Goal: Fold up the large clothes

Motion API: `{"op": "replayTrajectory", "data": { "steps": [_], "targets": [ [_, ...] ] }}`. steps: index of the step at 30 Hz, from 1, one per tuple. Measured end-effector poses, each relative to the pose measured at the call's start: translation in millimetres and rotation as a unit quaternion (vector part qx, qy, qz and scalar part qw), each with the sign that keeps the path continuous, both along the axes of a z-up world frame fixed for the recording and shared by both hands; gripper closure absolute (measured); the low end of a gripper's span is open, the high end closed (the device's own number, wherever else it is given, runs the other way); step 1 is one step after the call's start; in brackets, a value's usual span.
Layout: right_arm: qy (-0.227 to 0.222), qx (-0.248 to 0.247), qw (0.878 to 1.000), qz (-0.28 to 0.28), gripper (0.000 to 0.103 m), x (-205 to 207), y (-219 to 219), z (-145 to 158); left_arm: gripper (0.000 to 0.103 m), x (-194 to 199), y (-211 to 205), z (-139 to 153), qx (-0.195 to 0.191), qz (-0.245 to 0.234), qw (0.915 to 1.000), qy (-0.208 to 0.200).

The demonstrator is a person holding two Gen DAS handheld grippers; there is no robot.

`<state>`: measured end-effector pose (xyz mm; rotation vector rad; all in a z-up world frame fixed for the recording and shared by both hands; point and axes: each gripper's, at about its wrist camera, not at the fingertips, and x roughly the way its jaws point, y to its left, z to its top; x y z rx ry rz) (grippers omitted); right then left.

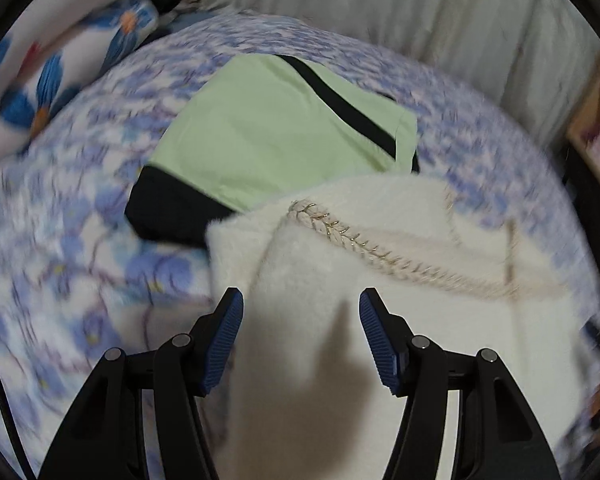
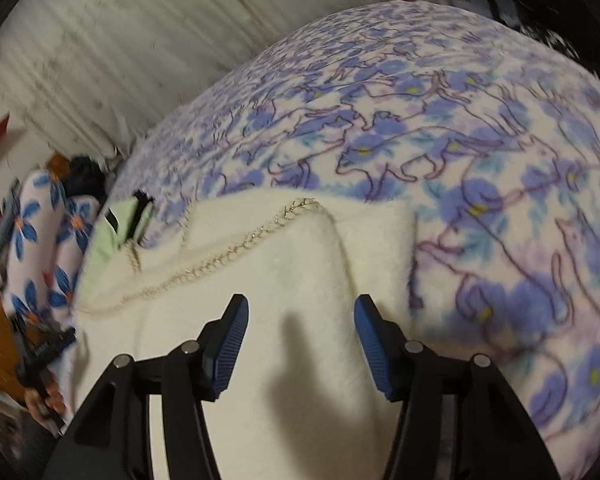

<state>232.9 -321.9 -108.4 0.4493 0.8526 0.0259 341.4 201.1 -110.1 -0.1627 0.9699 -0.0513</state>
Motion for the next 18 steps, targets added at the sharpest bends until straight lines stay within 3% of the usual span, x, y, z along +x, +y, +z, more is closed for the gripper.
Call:
{"op": "replayTrajectory", "data": {
  "steps": [3, 5, 7, 9, 13, 15, 18],
  "targets": [
    [0.006, -0.045, 0.999, 0.021, 0.048, 18, 10, 0, 0.045, 10, -14, -4, 0.059, -0.032, 0.9977, -0.007],
    [0.011, -0.064, 0.997, 0.035, 0.048, 32, 15, -1, 0.045, 17, -22, -7, 0.078, -0.052, 0.9956, -0.007],
    [0.012, -0.078, 0.996, 0.047, 0.047, 44, 19, -2, 0.045, 22, -30, -8, 0.093, -0.063, 0.9937, -0.009],
    [0.017, -0.094, 0.994, 0.057, 0.04, 57, 23, -4, 0.045, 27, -37, -11, 0.111, -0.076, 0.9908, -0.015],
    [0.041, -0.119, 0.99, 0.065, 0.034, 79, 30, -16, 0.045, 32, -40, -15, 0.112, -0.088, 0.9897, -0.019],
    [0.039, -0.123, 0.989, 0.068, 0.032, 83, 33, -19, 0.051, 31, -40, -15, 0.104, -0.097, 0.9895, -0.025],
    [0.022, -0.15, 0.986, 0.072, 0.038, 78, 42, -18, 0.081, 29, -45, -15, 0.114, -0.099, 0.9878, -0.036]
  ]
}}
